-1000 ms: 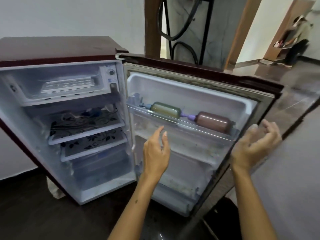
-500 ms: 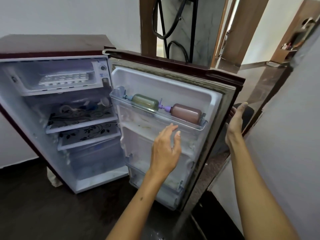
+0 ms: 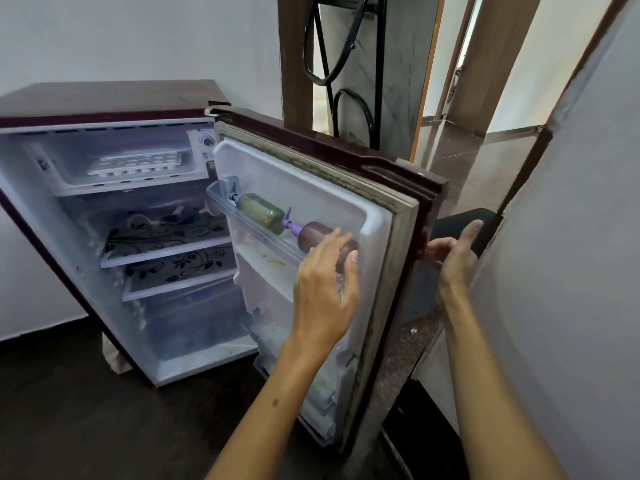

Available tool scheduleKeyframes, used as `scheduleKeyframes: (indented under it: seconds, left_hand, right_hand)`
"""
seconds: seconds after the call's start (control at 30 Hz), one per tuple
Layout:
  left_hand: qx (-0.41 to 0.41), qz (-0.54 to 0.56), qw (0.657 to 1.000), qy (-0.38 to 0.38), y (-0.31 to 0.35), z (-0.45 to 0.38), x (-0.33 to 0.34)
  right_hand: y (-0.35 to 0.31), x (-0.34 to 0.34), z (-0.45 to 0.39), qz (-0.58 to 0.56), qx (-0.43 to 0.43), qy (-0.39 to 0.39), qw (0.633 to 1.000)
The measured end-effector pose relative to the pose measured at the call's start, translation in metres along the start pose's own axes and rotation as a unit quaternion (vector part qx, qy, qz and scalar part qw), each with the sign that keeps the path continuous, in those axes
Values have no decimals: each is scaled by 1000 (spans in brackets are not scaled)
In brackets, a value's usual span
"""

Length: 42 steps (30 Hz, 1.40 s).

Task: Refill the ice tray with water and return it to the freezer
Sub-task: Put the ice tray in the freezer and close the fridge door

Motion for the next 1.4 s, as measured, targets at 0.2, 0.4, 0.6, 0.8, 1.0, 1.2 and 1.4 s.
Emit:
scheduleKeyframes:
  seconds: [0.2, 0.4, 0.6, 0.8, 1.0, 1.2, 1.4]
  left_hand:
    - [45, -1, 998, 53, 24, 6, -34]
    - [64, -19, 993, 93, 29, 10, -63]
    - [98, -43, 983, 152, 37, 16, -101]
    - [111, -195, 942, 250, 37, 16, -150]
    - [88, -296, 888, 341, 13, 18, -206]
    - [77, -348, 857, 372, -15, 15, -249]
    - [34, -400, 843, 358, -47, -5, -301]
  right_hand:
    - [-10, 34, 30, 20, -35, -26, 999]
    - [-2, 79, 72, -59, 1, -85, 995]
    - [-34, 105, 123, -69, -115, -119, 984]
    - [-55, 148, 190, -84, -189, -185, 961]
    - [-66, 193, 248, -142, -216, -251, 933]
    - [-80, 244, 298, -227, -217, -309, 898]
    - [-86, 301, 344, -239, -233, -345, 877]
Point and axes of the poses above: each hand's wrist, its own z-axis away from the middle knuckle, its own x-axis out of the palm, y = z × x, the point moved 9 cm from there along -z, towards the middle knuckle, and after that the axes turned 14 degrees about -x, right-handed, at the moved point
